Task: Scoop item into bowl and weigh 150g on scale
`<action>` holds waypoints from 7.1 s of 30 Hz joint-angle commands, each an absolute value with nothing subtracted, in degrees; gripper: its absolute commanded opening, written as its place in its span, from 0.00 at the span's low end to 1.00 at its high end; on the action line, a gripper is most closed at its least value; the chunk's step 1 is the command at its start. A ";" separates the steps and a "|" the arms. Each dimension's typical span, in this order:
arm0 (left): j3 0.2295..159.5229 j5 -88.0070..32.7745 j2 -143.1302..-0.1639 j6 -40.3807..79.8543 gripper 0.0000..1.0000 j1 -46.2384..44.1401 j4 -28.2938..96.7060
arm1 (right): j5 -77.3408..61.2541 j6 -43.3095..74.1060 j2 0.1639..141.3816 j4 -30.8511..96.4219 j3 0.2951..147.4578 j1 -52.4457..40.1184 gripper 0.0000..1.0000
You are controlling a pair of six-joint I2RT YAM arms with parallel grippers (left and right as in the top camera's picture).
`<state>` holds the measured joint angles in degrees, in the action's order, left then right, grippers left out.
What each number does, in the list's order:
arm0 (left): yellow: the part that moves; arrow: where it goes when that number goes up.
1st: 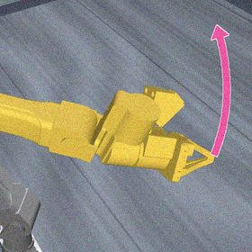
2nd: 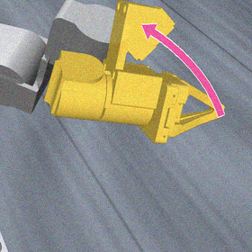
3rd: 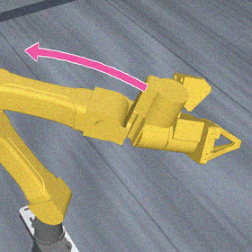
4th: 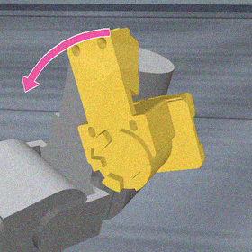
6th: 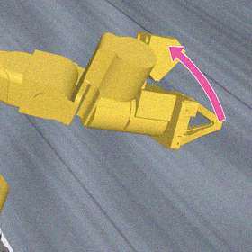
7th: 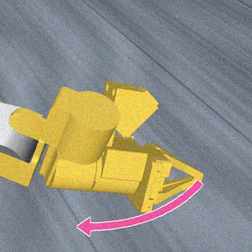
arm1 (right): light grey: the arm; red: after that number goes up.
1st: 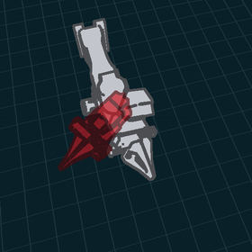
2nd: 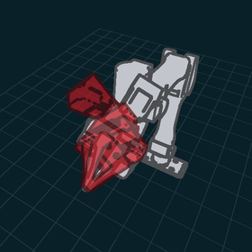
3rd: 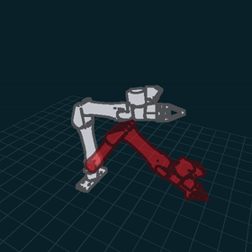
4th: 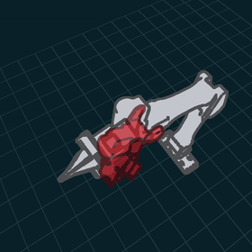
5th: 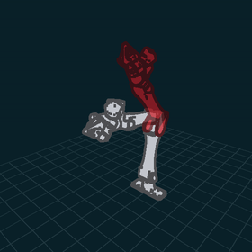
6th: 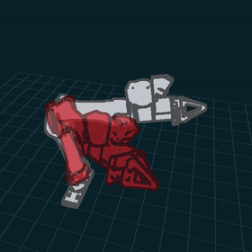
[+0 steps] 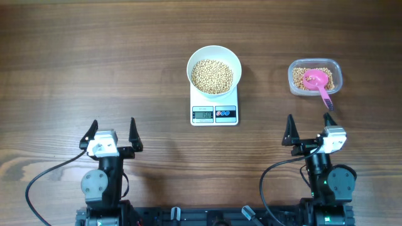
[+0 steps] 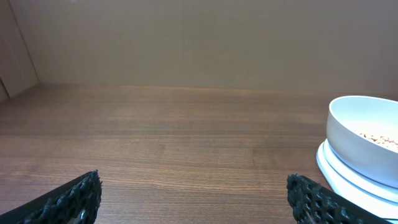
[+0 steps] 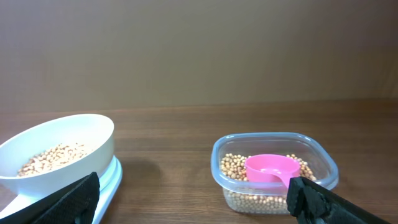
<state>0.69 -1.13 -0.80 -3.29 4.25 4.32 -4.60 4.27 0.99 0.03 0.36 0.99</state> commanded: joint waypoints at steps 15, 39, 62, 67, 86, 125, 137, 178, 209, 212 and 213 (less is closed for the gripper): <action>0.32 -0.56 -0.16 -2.57 1.00 4.67 4.36 | -3.86 4.27 0.21 0.03 0.30 0.56 1.00; 0.32 -0.56 -0.16 -2.57 1.00 4.67 4.36 | -3.99 2.76 2.70 -0.12 0.30 0.56 0.99; 0.32 -0.56 -0.16 -2.57 1.00 4.67 4.36 | -3.81 -1.50 0.16 0.01 0.30 -1.43 1.00; 0.32 -0.56 -0.16 -2.57 1.00 4.67 4.36 | -3.84 -1.48 0.16 0.01 0.30 -1.41 1.00; 0.32 -0.56 -0.16 -2.57 1.00 4.67 4.36 | -3.86 -1.43 0.21 -0.03 0.30 -1.06 1.00; 0.32 -1.83 -0.40 4.16 1.00 2.04 4.45 | -3.86 -1.43 0.21 -0.03 0.30 -1.06 1.00; 0.32 -1.85 -0.14 4.16 1.00 0.99 4.45 | -3.86 -1.43 0.21 -0.03 0.30 -1.06 1.00; 0.32 -1.85 -0.16 4.14 1.00 1.02 4.38 | -3.86 -1.43 0.21 -0.03 0.30 -1.06 1.00; 0.32 -1.83 -0.16 4.14 1.00 1.02 4.38 | -3.84 -1.43 0.21 -0.03 0.30 -1.06 1.00; 0.32 -1.83 -0.16 4.14 1.00 1.02 4.38 | -3.86 -1.43 0.21 -0.03 0.30 -1.06 1.00; 0.32 -1.83 -0.16 4.14 1.00 1.02 4.38 | -3.84 -1.43 0.21 -0.03 0.30 -1.06 1.00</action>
